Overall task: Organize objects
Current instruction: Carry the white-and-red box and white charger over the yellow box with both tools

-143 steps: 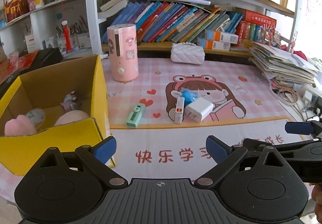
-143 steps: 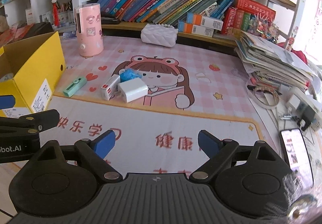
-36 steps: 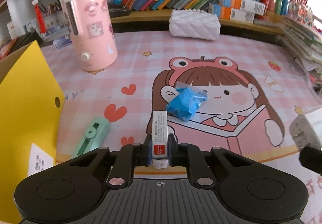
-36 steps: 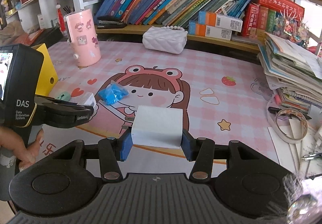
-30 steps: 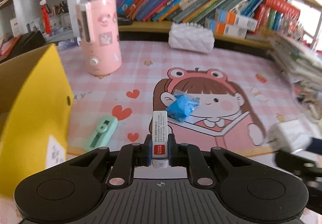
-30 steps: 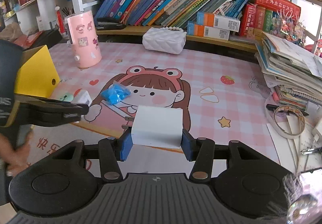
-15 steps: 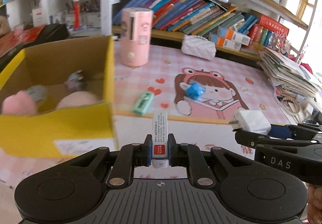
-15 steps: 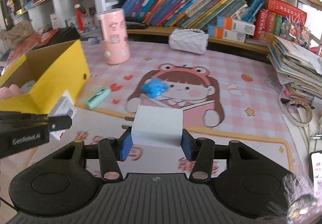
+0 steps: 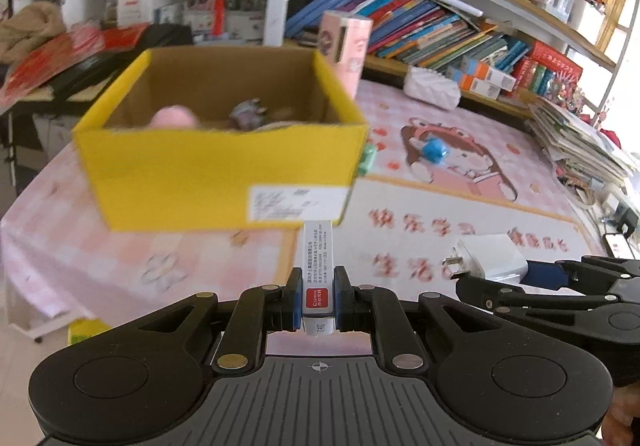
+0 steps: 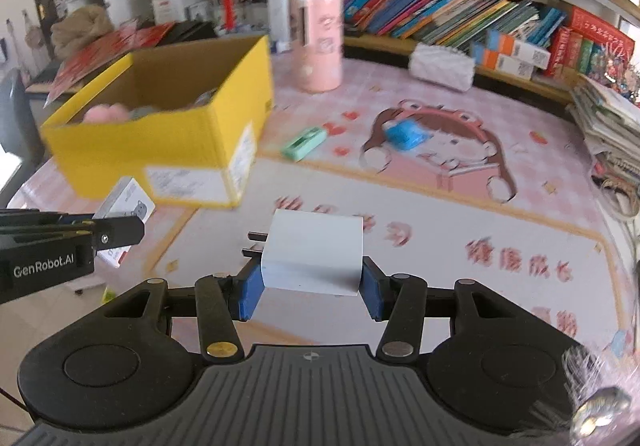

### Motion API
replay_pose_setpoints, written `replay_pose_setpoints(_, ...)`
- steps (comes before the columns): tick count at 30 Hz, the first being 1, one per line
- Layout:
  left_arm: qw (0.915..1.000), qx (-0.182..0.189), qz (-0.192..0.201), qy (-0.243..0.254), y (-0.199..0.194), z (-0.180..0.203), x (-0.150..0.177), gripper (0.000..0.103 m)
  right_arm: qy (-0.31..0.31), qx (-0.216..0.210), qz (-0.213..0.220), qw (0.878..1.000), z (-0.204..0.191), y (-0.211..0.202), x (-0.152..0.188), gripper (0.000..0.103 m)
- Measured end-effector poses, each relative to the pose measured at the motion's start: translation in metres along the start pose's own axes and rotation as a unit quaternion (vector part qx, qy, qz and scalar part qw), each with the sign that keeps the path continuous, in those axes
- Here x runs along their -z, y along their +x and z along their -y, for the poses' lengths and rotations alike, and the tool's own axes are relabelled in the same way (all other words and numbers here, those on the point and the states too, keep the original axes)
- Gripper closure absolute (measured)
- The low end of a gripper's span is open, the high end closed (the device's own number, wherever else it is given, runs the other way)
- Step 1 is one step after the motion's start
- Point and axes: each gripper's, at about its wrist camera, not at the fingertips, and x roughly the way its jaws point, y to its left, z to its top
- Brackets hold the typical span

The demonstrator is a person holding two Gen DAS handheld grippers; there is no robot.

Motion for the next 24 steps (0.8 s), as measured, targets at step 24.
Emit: replay_pose_setpoints(24,0.9992,-0.022,0.023,-0.026,-0.067,-0.084,0.044,0.09,-0.032,-0.037,-0.007,0.999,-0.113,-0.025,0.037,0.056)
